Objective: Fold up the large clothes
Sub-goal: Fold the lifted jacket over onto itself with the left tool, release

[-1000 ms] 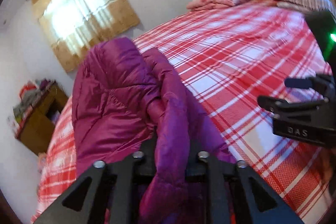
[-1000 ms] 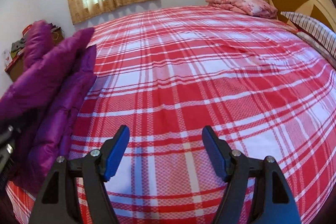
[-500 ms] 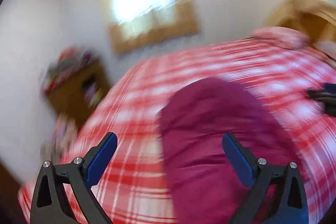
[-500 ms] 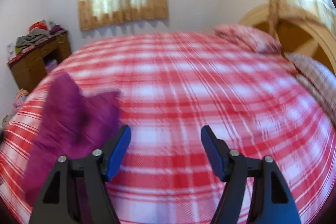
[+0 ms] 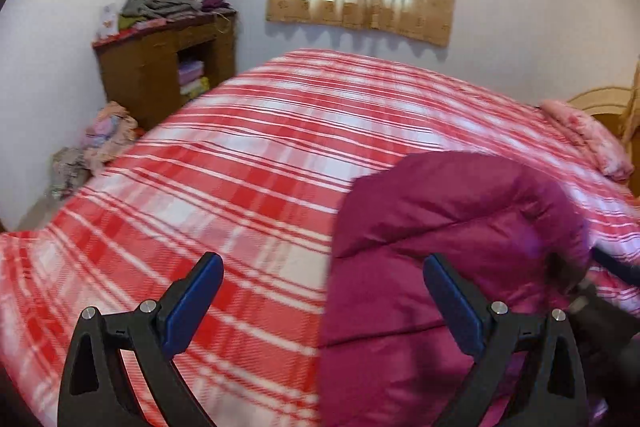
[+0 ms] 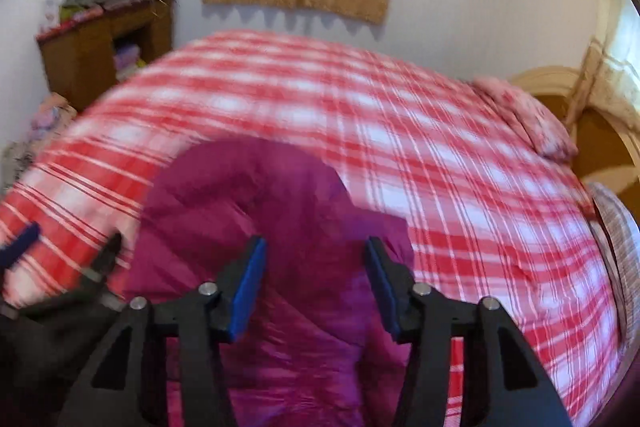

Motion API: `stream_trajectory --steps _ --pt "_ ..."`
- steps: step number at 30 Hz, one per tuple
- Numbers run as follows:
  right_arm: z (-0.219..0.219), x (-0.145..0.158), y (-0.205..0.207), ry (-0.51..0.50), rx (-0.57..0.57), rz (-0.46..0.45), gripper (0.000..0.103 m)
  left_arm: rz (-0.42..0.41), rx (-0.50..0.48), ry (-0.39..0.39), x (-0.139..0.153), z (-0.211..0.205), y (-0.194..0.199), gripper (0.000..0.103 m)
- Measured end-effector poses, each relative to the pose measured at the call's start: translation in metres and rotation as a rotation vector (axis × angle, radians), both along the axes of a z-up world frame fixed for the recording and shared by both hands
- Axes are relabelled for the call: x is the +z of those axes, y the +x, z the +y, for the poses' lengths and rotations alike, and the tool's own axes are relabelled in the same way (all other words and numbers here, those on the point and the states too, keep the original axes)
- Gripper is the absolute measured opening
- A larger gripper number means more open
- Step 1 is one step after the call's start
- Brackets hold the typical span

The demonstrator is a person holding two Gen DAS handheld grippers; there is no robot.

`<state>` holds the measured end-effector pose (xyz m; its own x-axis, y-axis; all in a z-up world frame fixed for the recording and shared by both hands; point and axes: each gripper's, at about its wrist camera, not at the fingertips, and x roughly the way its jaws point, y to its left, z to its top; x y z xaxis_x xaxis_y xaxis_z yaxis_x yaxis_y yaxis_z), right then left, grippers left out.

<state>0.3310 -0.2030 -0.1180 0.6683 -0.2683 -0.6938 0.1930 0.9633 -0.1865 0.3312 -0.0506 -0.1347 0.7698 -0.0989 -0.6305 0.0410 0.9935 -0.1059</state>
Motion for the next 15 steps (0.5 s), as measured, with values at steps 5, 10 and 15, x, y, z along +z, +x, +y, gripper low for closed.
stream_trajectory --steps 5,10,15 --pt "-0.051 -0.056 -0.031 0.030 -0.090 0.023 0.052 0.013 -0.092 -0.009 -0.011 -0.036 0.013 0.100" --pt "-0.071 -0.074 -0.048 0.068 -0.097 -0.041 0.052 0.073 -0.161 0.106 -0.042 -0.080 0.022 0.101" --pt "-0.077 -0.086 -0.049 0.099 -0.103 -0.065 0.052 0.087 -0.154 0.072 -0.058 -0.082 0.025 0.102"
